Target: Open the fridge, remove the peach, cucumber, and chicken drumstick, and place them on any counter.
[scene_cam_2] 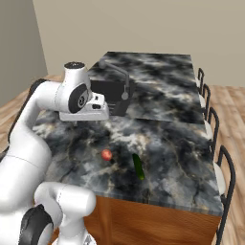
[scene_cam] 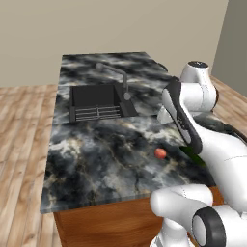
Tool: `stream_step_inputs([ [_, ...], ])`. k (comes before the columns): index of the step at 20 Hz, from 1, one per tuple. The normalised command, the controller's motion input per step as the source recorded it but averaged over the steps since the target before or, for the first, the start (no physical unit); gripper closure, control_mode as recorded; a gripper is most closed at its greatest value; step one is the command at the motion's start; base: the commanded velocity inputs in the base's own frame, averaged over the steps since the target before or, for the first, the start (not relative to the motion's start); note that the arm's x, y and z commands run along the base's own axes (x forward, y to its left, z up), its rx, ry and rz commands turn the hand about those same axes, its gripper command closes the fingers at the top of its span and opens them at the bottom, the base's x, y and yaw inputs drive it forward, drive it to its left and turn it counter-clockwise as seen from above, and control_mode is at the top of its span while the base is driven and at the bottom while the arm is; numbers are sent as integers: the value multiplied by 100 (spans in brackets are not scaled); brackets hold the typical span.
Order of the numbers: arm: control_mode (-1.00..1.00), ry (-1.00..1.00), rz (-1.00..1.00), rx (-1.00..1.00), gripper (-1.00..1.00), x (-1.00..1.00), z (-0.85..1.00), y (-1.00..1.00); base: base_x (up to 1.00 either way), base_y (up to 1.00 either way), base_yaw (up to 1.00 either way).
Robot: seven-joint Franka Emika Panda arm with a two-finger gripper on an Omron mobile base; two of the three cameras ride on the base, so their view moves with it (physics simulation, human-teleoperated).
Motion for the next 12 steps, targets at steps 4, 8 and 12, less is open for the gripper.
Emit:
stream_step_inputs([
  [4,-100,-3,-8,2,-100,-88,50,1,0,0,0],
  [8,-100,-10,-11,1,-100,-92,39,8,0,0,0],
  [12,-100,-15,-13,0,-100,-85,47,6,0,0,0],
])
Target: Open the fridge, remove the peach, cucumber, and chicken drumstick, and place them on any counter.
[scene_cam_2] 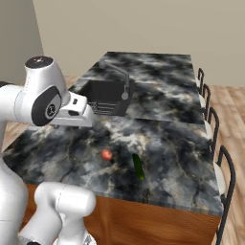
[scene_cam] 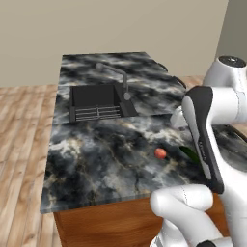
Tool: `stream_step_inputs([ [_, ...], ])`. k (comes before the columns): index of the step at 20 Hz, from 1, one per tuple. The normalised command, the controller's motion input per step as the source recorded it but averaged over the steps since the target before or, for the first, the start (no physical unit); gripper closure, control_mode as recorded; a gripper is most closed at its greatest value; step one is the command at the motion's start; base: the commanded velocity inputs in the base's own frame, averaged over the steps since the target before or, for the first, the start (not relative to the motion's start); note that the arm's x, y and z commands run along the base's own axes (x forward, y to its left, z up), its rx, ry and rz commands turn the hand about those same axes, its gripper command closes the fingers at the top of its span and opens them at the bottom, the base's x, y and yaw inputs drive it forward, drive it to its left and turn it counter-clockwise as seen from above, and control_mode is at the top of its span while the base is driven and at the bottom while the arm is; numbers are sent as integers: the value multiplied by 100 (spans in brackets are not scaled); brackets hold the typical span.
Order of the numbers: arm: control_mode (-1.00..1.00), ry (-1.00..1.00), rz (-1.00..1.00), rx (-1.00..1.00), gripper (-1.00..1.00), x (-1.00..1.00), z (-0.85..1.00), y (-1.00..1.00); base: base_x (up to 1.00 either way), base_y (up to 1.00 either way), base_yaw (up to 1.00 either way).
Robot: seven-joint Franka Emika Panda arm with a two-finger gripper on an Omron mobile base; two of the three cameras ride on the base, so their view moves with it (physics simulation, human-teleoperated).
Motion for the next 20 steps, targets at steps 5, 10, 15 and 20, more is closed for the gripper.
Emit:
stream_step_inputs([
  [5,-100,-20,-10,0,-100,-76,33,12,0,0,0],
  [10,-100,-16,-5,0,-100,-49,19,14,0,0,0],
  [15,-100,-2,5,0,-100,2,2,4,0,0,0],
  [20,-100,6,4,0,-100,0,0,0,0,0,0],
])
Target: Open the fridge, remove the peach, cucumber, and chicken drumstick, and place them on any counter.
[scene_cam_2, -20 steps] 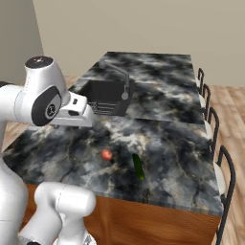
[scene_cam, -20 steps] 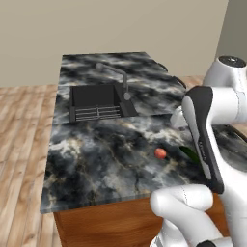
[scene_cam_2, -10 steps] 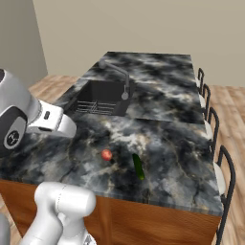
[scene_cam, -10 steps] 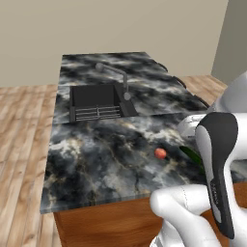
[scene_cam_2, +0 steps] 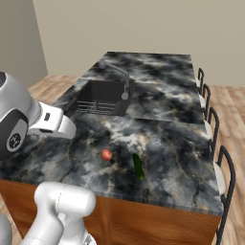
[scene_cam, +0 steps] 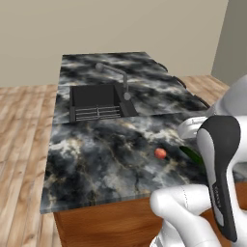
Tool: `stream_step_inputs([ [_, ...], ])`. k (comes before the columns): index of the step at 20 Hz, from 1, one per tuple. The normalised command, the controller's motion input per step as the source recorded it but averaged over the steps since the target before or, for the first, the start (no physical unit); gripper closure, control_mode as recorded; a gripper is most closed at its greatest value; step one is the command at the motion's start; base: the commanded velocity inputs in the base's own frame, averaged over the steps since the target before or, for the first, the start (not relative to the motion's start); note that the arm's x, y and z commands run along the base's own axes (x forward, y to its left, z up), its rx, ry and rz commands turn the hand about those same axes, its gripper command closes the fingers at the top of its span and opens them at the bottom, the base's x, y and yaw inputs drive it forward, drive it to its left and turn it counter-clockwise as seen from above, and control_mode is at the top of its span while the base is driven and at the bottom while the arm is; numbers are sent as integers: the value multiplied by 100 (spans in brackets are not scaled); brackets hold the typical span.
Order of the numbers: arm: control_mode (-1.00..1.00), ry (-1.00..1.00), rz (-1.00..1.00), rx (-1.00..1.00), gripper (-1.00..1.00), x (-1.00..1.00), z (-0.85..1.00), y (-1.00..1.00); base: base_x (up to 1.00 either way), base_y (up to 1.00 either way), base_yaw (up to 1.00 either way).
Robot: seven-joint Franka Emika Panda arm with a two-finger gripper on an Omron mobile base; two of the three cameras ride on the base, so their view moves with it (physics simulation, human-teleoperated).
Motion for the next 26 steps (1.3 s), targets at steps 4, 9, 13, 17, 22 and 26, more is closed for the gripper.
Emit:
stream_step_inputs([
  [4,-100,0,0,0,-100,0,0,0,0,0,0],
  [9,100,1,1,0,-100,-6,-4,0,-11,0,1],
  [13,100,0,0,0,-100,0,0,0,-76,1,8],
  [17,100,0,0,0,-100,0,0,0,-79,12,36],
  [22,100,0,0,0,-100,0,0,0,-27,36,60],
  [26,100,0,0,0,-100,0,0,0,0,11,83],
])
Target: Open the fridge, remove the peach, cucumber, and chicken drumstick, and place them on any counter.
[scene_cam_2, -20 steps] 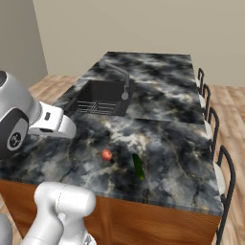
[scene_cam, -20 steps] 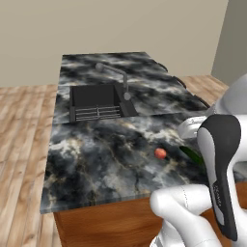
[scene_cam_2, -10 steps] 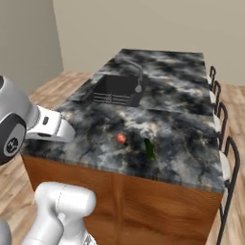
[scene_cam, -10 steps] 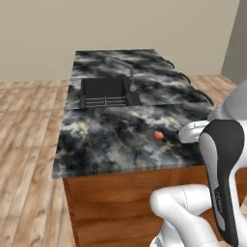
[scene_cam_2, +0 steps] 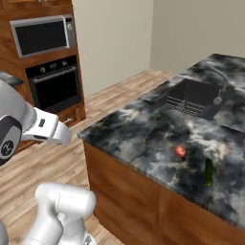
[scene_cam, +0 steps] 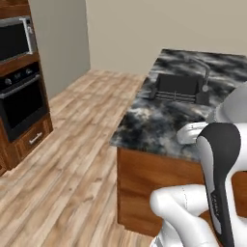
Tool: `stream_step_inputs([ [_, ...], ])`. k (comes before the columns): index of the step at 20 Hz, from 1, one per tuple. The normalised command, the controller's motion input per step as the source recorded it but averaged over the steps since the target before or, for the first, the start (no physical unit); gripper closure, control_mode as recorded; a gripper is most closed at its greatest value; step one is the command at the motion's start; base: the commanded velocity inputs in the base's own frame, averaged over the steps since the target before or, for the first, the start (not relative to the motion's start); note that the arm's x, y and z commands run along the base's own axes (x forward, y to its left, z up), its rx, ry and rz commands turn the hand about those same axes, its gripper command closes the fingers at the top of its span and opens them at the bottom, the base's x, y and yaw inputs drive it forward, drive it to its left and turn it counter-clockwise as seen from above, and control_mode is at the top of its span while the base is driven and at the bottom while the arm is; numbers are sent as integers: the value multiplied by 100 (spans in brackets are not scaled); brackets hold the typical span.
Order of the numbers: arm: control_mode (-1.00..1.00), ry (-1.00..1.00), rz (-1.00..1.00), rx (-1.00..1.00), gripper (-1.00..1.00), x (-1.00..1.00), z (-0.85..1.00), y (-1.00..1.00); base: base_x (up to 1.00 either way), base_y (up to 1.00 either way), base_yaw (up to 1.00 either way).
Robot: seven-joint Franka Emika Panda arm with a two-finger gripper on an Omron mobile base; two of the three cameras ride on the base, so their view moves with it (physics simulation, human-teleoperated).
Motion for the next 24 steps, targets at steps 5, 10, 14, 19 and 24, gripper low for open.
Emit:
stream_step_inputs([
  [5,100,0,0,0,-100,0,0,0,0,0,99],
  [10,100,0,0,0,-100,0,0,0,0,0,100],
  [14,100,0,0,0,-100,0,0,0,0,0,100],
  [19,100,0,0,0,-100,0,0,0,-3,5,100],
  [24,100,0,0,0,-100,0,0,0,-9,20,100],
])
